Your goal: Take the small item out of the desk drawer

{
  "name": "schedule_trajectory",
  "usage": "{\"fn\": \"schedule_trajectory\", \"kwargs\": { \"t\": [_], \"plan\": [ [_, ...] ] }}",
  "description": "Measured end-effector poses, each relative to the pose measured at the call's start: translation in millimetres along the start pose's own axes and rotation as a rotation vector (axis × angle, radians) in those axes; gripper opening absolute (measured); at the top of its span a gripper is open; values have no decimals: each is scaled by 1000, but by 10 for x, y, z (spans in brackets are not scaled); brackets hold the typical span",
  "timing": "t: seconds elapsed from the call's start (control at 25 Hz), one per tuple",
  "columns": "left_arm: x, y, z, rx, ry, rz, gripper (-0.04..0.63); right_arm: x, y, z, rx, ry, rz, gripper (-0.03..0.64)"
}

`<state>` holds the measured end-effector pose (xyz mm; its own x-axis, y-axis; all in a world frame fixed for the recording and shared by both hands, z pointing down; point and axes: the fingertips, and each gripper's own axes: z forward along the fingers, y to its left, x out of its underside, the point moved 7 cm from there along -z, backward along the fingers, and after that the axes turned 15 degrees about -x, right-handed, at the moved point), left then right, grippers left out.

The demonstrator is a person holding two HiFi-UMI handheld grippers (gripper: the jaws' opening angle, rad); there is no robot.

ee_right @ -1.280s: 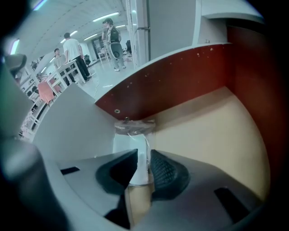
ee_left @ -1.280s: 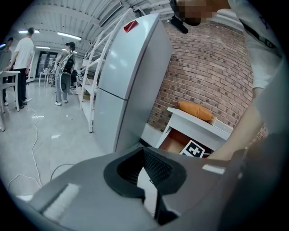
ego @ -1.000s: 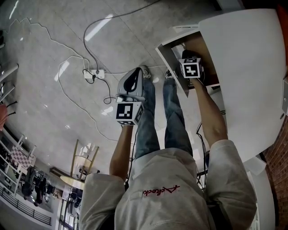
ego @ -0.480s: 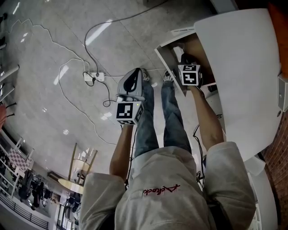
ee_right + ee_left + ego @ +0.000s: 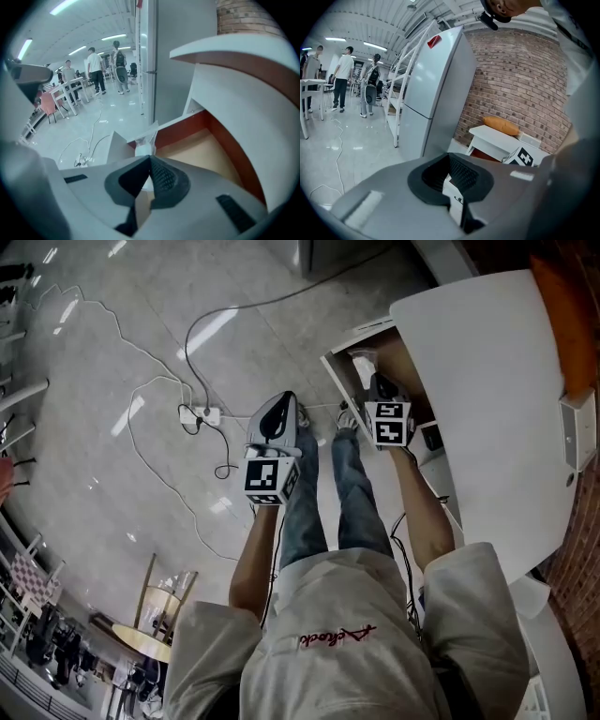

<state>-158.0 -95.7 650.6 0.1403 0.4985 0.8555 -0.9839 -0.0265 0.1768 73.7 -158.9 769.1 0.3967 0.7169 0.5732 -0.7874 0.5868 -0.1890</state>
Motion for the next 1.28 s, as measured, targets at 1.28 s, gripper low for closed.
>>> {"fn": "schedule_trajectory", "kwargs": {
  "t": [1.28],
  "plan": [
    [-1900,-416,-474,31,-289,28,9,-1787,557,-2324,50,-613,-97,11]
  ]
}}
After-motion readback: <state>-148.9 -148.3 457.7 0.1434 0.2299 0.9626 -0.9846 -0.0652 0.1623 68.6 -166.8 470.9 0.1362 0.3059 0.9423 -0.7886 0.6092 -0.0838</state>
